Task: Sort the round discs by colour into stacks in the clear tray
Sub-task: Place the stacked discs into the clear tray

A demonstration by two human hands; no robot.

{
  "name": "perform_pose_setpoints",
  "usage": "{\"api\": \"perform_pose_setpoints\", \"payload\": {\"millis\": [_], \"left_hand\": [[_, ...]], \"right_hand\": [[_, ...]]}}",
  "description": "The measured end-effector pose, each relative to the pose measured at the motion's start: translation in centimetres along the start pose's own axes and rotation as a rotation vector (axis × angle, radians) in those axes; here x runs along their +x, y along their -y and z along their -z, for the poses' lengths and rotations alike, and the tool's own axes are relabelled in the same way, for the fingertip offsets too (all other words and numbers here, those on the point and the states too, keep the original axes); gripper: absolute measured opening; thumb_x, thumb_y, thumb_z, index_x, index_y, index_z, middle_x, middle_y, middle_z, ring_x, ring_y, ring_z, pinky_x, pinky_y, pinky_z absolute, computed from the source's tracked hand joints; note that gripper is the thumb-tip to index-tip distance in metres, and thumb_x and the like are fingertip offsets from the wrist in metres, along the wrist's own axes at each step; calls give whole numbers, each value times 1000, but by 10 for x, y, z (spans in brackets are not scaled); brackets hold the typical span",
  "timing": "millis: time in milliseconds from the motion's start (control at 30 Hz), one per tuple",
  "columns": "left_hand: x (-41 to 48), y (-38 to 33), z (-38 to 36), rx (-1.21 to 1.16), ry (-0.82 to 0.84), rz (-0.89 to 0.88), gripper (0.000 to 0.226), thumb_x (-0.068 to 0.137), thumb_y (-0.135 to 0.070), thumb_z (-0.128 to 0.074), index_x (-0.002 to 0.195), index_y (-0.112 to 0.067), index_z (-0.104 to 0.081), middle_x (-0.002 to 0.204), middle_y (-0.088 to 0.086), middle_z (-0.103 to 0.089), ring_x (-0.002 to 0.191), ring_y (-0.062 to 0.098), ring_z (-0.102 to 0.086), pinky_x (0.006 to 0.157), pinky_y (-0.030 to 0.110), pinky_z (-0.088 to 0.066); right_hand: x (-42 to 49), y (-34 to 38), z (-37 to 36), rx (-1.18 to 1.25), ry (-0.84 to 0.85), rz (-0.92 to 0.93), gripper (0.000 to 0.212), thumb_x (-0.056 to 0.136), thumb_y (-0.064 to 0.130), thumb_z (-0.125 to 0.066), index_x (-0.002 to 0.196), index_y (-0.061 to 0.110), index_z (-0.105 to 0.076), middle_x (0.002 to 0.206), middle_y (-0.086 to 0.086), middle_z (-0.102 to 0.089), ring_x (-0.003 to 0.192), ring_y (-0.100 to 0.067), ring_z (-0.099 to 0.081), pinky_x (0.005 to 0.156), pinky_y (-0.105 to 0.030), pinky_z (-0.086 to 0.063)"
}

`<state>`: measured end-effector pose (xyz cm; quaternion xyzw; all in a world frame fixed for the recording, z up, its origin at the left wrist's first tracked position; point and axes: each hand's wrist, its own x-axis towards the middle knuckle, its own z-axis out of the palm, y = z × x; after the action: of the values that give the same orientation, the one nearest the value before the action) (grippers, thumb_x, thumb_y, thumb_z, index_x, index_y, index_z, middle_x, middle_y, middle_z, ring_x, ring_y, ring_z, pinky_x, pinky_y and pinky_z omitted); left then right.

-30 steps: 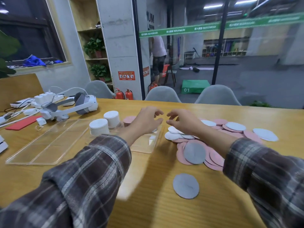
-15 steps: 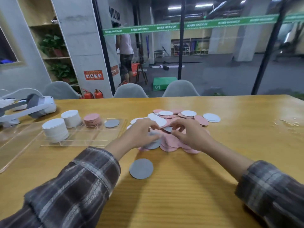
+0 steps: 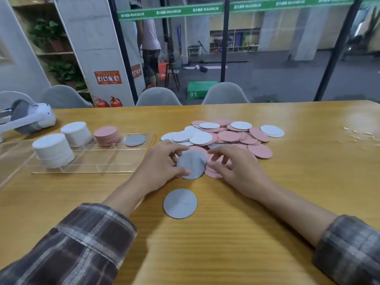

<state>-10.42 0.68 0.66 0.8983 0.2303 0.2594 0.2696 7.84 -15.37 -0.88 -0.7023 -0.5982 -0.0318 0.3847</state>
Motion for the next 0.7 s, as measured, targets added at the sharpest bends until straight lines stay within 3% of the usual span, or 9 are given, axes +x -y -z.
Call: {"api": "perform_pose_setpoints", "payload": {"millis": [100, 233, 400, 467, 600, 700], "left_hand": [[-2, -4, 0, -84, -3, 41, 29, 78, -6, -88, 103, -16, -78, 94, 6, -68, 70, 3, -62, 60, 12, -50], [-4, -13, -2, -245, -21, 89, 10, 86, -7, -82, 91, -10, -74, 85, 7, -72, 62, 5, -65, 58, 13, -52], [-7, -19, -9, -478, 44, 151, 9, 90, -6, -79, 91, -4, -70, 80, 9, -71, 72, 26, -75, 75, 37, -65], [-7, -18, -9, -395, 86, 113, 8, 91, -12, -79, 92, -10, -71, 82, 7, -75, 77, 29, -77, 77, 37, -64], [-6, -11, 14, -27, 289, 46, 18, 80, -35, -89, 93, -29, -77, 85, -6, -74, 72, 8, -63, 71, 23, -55], [-8, -8, 31, 1, 440, 110, 33, 70, -41, -95, 97, -31, -79, 96, -5, -73, 76, 7, -58, 71, 18, -52]], "right_hand": [[0, 3, -2, 35, 12, -38, 30, 93, 37, -73, 120, 27, -69, 101, 13, -68, 85, 3, -57, 73, -5, -38], [0, 6, -4, 66, 27, -76, 35, 91, 41, -74, 122, 26, -68, 99, 16, -68, 83, -1, -63, 71, -7, -41], [-1, 9, -1, 153, 30, -107, 14, 89, 33, -78, 95, 25, -68, 76, 11, -65, 64, -2, -66, 60, -12, -43], [-1, 5, -2, 131, 20, -99, 15, 88, 33, -78, 85, 32, -63, 73, 12, -65, 68, -5, -61, 62, -15, -42], [0, -5, -1, 148, 13, -104, 11, 90, 32, -75, 86, 26, -66, 78, 11, -68, 72, -6, -60, 65, -21, -45], [0, -10, 0, 137, -5, -114, 9, 91, 33, -73, 91, 25, -67, 81, 11, -69, 74, -8, -61, 68, -30, -50]]}}
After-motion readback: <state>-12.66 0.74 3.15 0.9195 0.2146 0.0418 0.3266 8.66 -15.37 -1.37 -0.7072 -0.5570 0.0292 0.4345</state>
